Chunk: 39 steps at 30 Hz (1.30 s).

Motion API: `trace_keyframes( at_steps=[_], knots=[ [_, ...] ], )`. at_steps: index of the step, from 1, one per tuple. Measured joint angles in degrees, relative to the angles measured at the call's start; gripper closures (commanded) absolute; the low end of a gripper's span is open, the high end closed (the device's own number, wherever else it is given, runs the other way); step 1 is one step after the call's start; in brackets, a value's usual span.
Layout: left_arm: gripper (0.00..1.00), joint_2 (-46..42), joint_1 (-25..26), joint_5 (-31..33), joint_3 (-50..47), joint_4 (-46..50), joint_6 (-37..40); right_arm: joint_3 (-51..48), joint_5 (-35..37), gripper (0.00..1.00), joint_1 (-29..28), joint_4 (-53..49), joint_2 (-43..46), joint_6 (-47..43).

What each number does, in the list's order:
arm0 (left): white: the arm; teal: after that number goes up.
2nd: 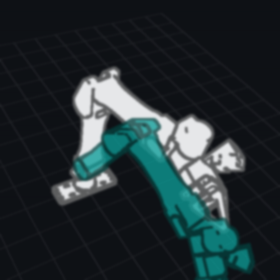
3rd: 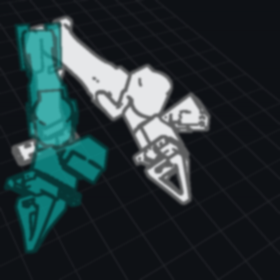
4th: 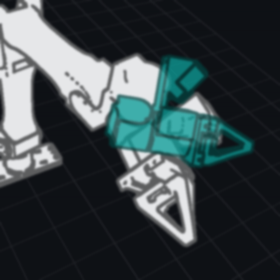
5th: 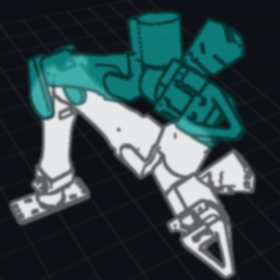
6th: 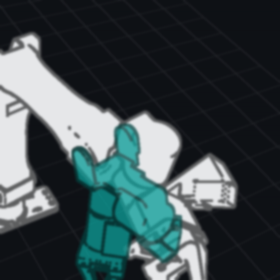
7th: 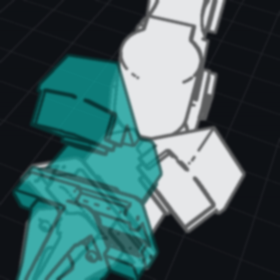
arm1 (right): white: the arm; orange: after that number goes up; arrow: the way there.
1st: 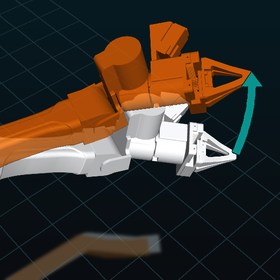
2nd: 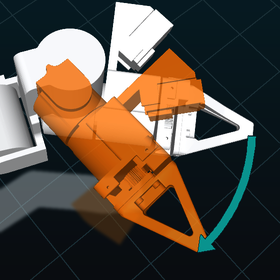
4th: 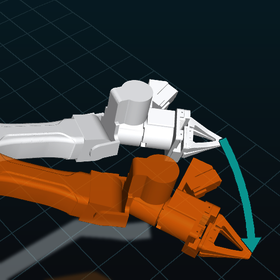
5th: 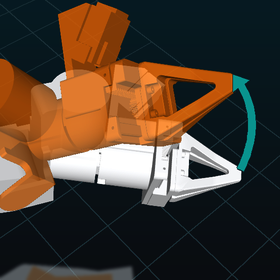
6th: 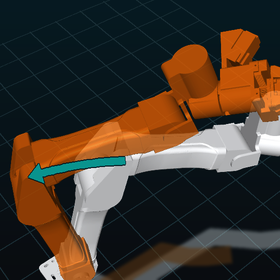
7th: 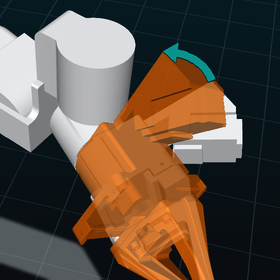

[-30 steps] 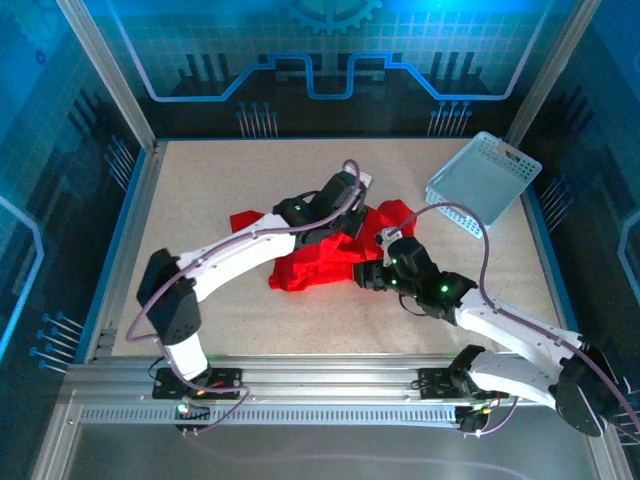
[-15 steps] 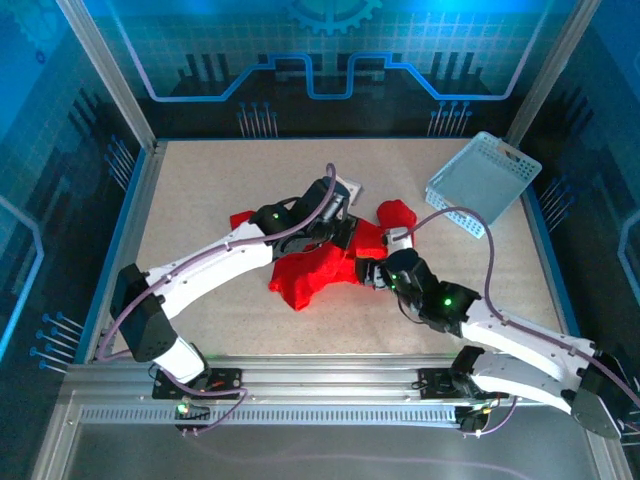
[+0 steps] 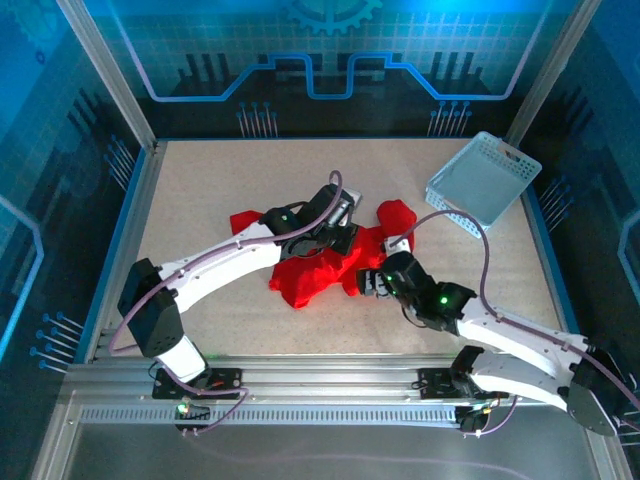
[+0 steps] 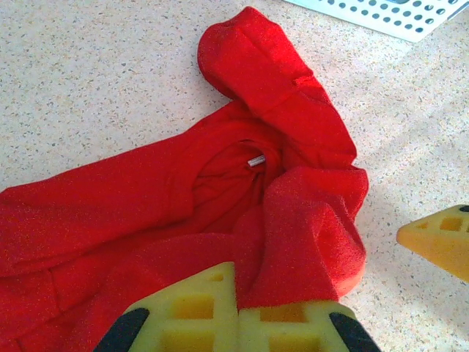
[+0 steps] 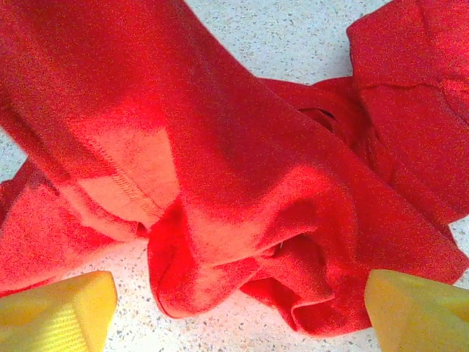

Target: Fold the inside-out t-shirt

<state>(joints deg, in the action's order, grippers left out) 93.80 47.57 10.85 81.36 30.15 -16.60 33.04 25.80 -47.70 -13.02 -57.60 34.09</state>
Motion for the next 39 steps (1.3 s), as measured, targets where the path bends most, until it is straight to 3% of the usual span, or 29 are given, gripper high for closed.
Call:
trace_keyframes(
  at_steps=[4, 6, 8, 11, 14, 17, 19, 21, 23, 25, 27, 29, 31, 34, 36, 39],
  knots=[
    [0.96, -0.2, 0.0, -0.2, -0.3, -0.6, 0.0, 0.1, -2.6, 0.2, 2.2, 1.5, -5.5, 1.1],
    [0.96, -1.2, 0.0, -0.4, -1.5, -1.4, 0.0, 0.3, -4.0, 0.33, 2.7, 1.7, -8.1, 1.2],
    [0.96, -2.7, 0.1, -0.8, -3.0, -1.9, 0.0, 1.4, -4.1, 0.37, 2.7, 1.1, -9.6, 1.9],
    [0.95, -5.8, 0.9, -1.2, -6.1, -2.1, 0.0, 2.6, -1.2, 0.31, 2.8, -1.6, -7.4, 2.6],
    [0.96, -8.8, 3.4, -1.3, -10.1, -2.2, 0.0, 2.5, 1.7, 0.2, 4.7, -6.6, 2.5, 1.9],
    [0.95, -10.9, 6.4, -1.5, -15.1, -2.2, -0.5, 2.7, 1.7, 0.13, 10.3, -10.1, 14.4, 0.3],
    [0.87, -11.0, 8.5, -2.1, -18.0, -2.1, -1.1, 4.2, -0.5, 0.13, 15.8, -12.3, 18.3, -0.8],
    [0.69, -10.1, 10.9, -2.8, -19.6, -1.4, -1.3, 7.1, -4.0, 0.14, 21.5, -14.6, 16.2, -1.3],
    [0.54, -8.5, 13.4, -3.3, -19.7, -0.8, -1.2, 10.9, -6.9, 0.14, 25.1, -16.4, 9.9, -2.0],
    [0.29, -7.6, 14.8, -3.2, -19.7, -0.4, -1.4, 14.9, -9.0, 0.14, 27.0, -17.2, 2.0, -2.8],
    [0.19, -7.9, 14.4, -2.7, -19.7, 0.0, -1.5, 18.9, -11.3, 0.14, 29.0, -16.9, -7.3, -3.8],
    [0.09, -9.7, 12.1, -2.3, -19.7, 0.0, -1.5, 21.9, -13.2, 0.15, 30.6, -16.2, -14.1, -4.5],
    [0.09, -12.7, 7.3, -2.2, -19.7, -0.4, -2.1, 25.2, -14.6, 0.15, 31.8, -15.9, -20.5, -5.0],
    [0.09, -14.6, -4.2, -1.3, -17.8, 0.0, -4.6, 31.7, -16.0, 0.16, 33.0, -14.9, -30.1, -5.7],
    [0.09, -11.3, -11.9, 0.8, -13.7, 1.9, -6.6, 35.8, -16.9, 0.16, 33.2, -14.4, -35.3, -6.1],
    [0.08, -2.8, -19.1, 2.4, -8.8, 2.6, -8.6, 40.3, -17.4, 0.17, 33.2, -14.0, -41.1, -6.1]
  ],
)
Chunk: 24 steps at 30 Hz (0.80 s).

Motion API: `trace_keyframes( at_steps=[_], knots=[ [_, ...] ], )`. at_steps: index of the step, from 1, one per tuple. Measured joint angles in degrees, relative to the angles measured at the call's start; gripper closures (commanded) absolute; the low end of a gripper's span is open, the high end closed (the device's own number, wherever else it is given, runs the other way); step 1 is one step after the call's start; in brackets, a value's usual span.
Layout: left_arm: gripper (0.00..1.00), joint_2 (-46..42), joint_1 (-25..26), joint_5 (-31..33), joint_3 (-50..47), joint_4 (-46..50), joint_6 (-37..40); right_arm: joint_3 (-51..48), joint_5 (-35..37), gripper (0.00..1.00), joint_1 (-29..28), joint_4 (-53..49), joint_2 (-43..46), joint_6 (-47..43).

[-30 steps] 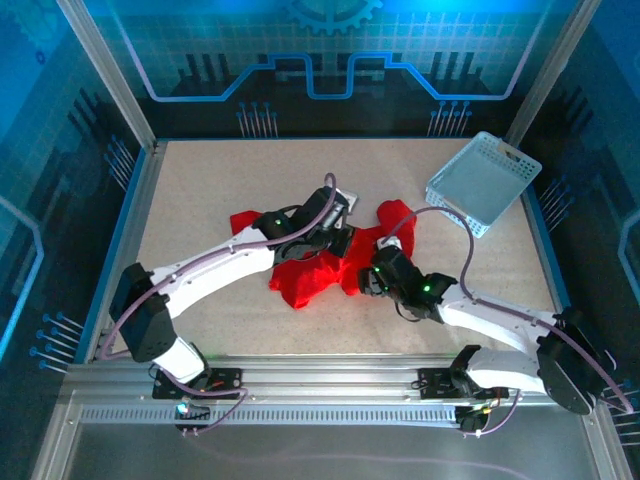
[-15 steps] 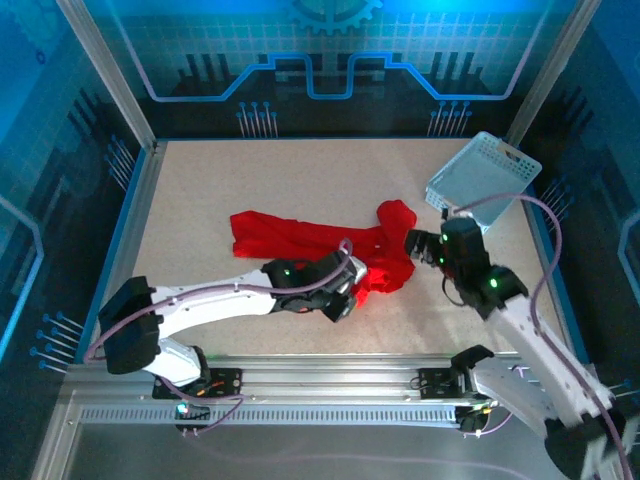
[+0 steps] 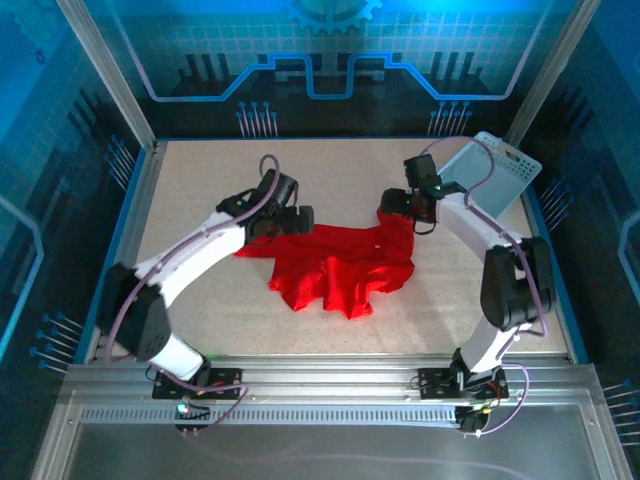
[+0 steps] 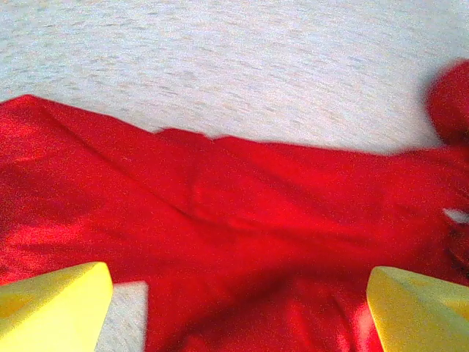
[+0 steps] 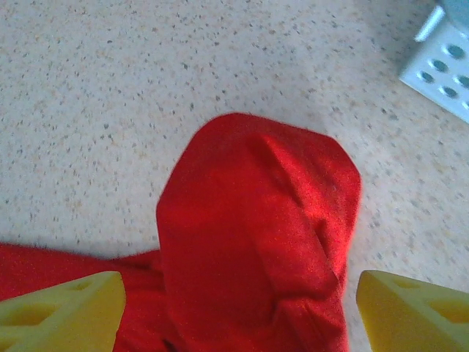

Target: Fold the inside-out t-shirt

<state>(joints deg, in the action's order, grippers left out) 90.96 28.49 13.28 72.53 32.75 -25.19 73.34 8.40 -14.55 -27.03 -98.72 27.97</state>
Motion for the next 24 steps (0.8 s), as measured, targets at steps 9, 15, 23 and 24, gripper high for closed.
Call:
trace_keyframes(
  at_steps=[9, 15, 23, 24],
  knots=[
    [0.08, 15.9, -3.3, -0.5, 2.3, 0.3, -2.0, 5.8, 0.2, 0.19, -0.5, -0.5, -9.1, -1.3],
    [0.21, 19.3, -3.8, -1.4, 5.9, -2.5, -2.7, 7.2, 0.4, 0.28, -1.0, -0.9, -12.6, -2.5],
    [0.54, 23.3, -4.8, -1.8, 7.2, -4.0, -3.3, 8.6, 2.4, 0.58, -1.3, -2.2, -13.9, -3.7],
    [0.59, 23.6, -5.1, -1.8, 7.2, -4.0, -3.3, 8.6, 3.0, 0.58, -1.3, -2.2, -13.9, -3.7]
  ],
)
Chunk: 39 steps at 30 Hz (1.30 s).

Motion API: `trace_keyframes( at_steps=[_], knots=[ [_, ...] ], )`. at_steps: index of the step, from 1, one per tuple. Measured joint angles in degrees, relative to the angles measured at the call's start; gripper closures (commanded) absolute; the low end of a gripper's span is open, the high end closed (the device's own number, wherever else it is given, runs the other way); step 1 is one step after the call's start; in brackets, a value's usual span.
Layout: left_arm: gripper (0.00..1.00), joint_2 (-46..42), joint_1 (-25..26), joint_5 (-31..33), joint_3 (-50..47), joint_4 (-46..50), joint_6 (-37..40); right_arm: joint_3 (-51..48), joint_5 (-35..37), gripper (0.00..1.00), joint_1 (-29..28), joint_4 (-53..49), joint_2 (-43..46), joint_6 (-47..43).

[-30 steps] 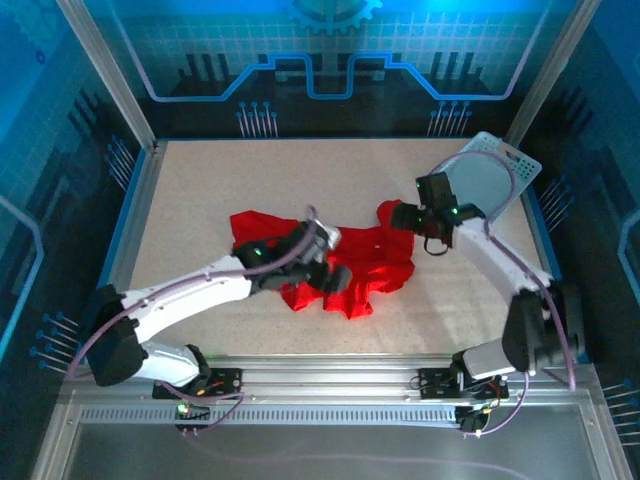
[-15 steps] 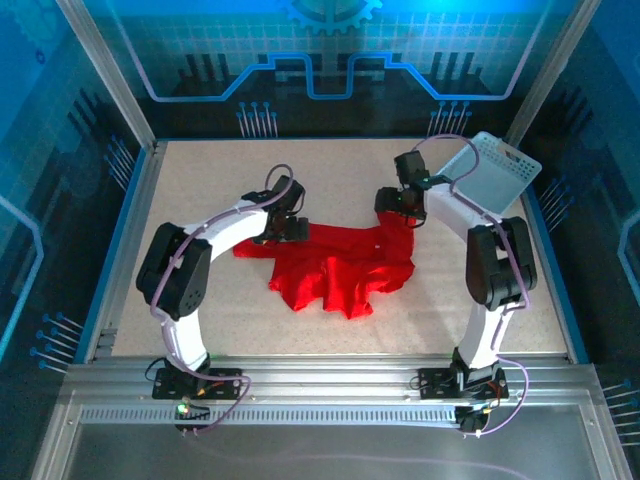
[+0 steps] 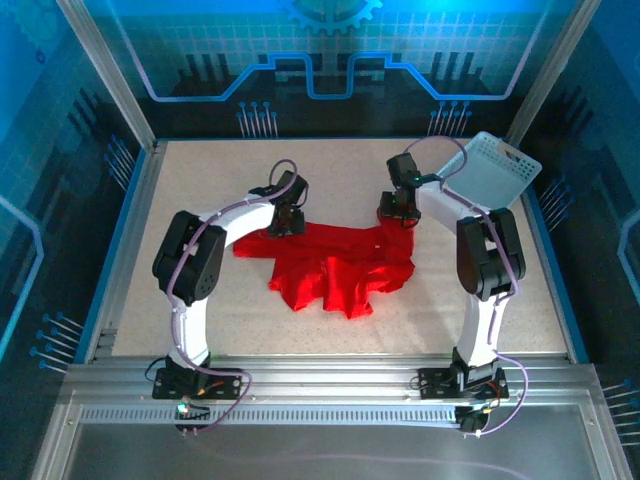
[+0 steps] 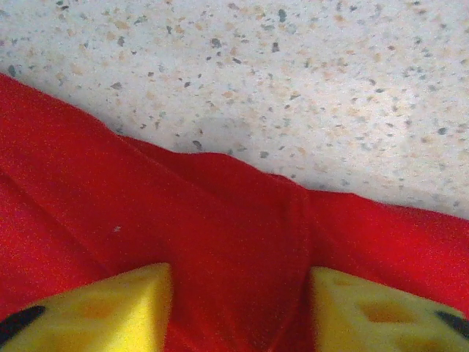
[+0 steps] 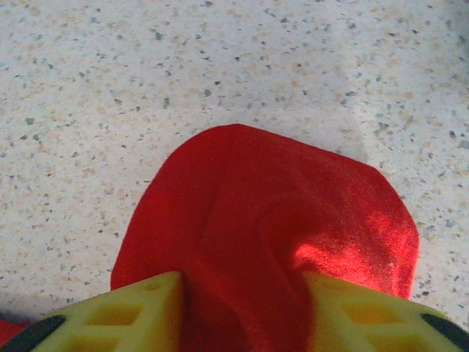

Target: Fold the inside-out t-shirt

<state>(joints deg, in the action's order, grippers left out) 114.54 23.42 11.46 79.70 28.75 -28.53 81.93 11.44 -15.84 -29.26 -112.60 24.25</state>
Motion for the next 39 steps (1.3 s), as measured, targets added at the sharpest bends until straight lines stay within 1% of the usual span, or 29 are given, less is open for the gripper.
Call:
trace_keyframes(
  at_steps=[2, 3, 5, 6, 8, 12, 16, 19, 20, 23, 25, 27, 29, 30, 33, 39],
  knots=[
    [0.67, 0.2, -0.5, 0.0, 0.0, 0.0, 0.0, -0.1, 1.1, 0.58, 0.0, -0.4, 0.3, 0.1],
    [0.71, 0.2, -0.9, 0.0, 0.0, 0.0, 0.1, -0.3, 1.8, 0.54, 0.0, -0.5, 0.8, 0.1],
    [0.76, 0.2, -1.4, 0.0, 0.1, -0.3, 0.0, -1.0, 3.3, 0.4, -0.3, -0.8, 2.3, 0.1],
    [0.79, 0.2, -1.6, 0.1, 0.1, -0.4, 0.1, -1.5, 4.1, 0.35, -0.7, -0.9, 3.4, -0.5],
    [0.82, 0.2, -1.7, 0.1, 0.1, -0.7, 0.1, -2.1, 5.6, 0.29, -1.9, -1.0, 5.3, -1.5],
    [0.88, 0.2, -1.8, 0.1, 0.1, -0.8, 0.2, -2.0, 7.6, 0.26, -7.2, -1.2, 7.5, -3.7],
    [0.94, 0.2, -1.8, 0.1, 0.1, -0.8, 0.3, -1.4, 9.1, 0.28, -10.4, -1.7, 5.4, -4.0],
    [0.99, 0.2, -1.8, 0.1, 0.1, -0.9, 0.4, -0.7, 11.6, 0.35, -10.3, -2.9, 1.8, -3.9],
    [1.0, 0.2, -1.8, 0.1, 0.1, -1.0, 0.3, -0.6, 12.4, 0.37, -10.2, -3.4, 0.7, -3.7],
    [1.0, 0.2, -1.8, 0.0, 0.1, -1.3, 0.3, -0.3, 14.8, 0.47, -10.1, -5.3, -1.7, -3.4],
    [1.0, 0.2, -1.8, 0.1, 0.0, -1.5, 0.3, -0.2, 16.1, 0.57, -10.0, -6.2, -2.0, -3.3],
    [1.0, 0.1, -1.9, 0.1, -0.1, -1.7, 0.3, -0.1, 17.3, 0.71, -9.9, -6.6, -1.7, -3.2],
    [1.0, -0.3, -2.0, 0.1, -0.7, -2.2, 0.3, -0.2, 18.2, 0.81, -9.7, -6.8, -1.0, -2.9],
    [1.0, -0.9, -2.1, 0.3, -1.4, -2.4, 0.3, -0.8, 18.4, 0.85, -9.5, -6.5, 0.0, -2.8],
    [1.0, -3.9, -3.0, 0.3, -4.0, -3.2, 0.3, -3.7, 18.4, 0.92, -8.4, -5.9, 5.6, -2.3],
    [1.0, -13.3, -6.2, 1.8, -8.5, -4.3, -0.1, -9.1, 13.8, 0.97, -3.5, -3.9, 20.5, -1.3]
  ],
)
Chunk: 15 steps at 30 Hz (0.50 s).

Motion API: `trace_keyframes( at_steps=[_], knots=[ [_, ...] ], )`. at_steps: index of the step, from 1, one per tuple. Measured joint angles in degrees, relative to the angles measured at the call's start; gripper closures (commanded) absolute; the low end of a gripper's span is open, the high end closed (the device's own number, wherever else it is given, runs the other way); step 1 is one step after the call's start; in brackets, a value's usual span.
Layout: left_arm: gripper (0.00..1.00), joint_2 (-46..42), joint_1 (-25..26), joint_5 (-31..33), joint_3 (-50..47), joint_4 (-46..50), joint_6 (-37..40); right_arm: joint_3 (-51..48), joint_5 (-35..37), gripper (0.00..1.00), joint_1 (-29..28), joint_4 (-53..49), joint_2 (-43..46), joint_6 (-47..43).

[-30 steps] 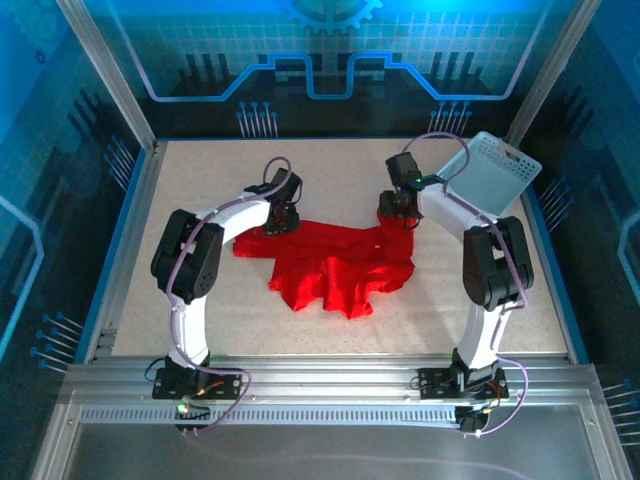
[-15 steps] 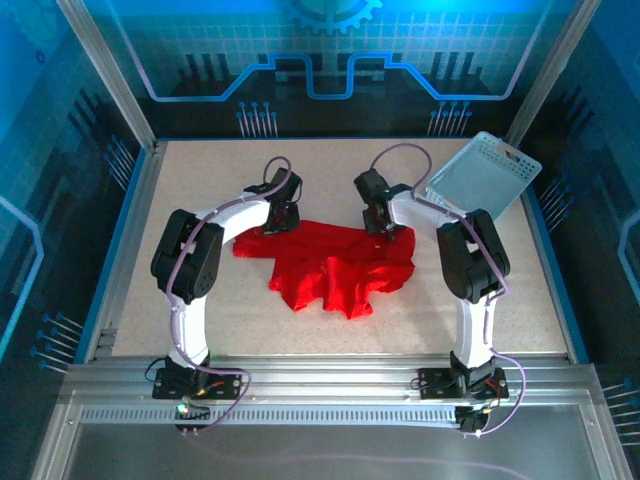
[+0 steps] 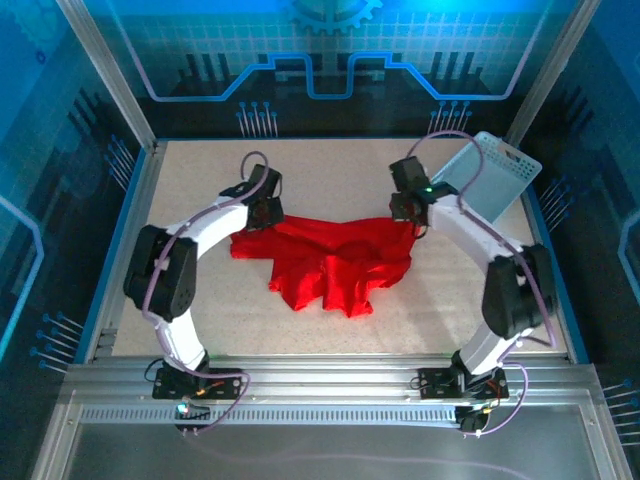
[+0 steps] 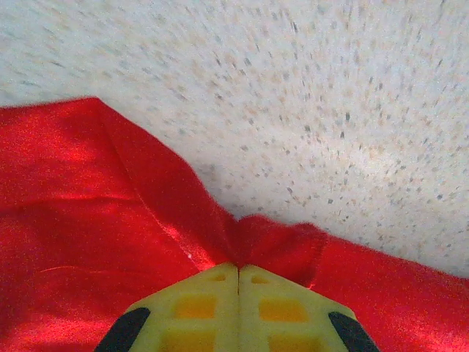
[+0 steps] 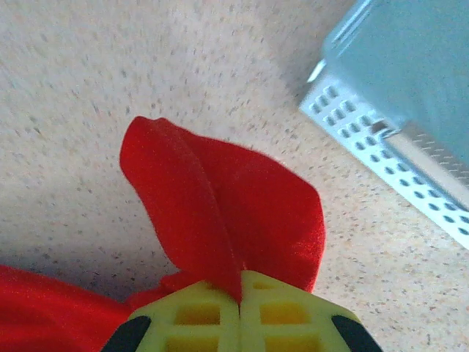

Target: Fold the inside-out t-shirt

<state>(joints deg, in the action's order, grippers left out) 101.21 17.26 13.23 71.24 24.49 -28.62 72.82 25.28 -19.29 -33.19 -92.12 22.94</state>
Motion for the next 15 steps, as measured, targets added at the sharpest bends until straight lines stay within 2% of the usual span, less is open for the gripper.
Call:
trace_keyframes(
  at_steps=[8, 15],
  knots=[
    [1.0, -15.7, -3.4, 2.4, -4.7, 0.3, -1.6, -6.0, -9.2, 1.0, 1.5, 2.8, 13.7, 1.7],
    [1.0, -35.5, -5.6, 3.6, -5.8, 3.0, -2.9, -8.0, -15.7, 0.99, 2.2, 3.3, 28.4, 3.8]
  ],
)
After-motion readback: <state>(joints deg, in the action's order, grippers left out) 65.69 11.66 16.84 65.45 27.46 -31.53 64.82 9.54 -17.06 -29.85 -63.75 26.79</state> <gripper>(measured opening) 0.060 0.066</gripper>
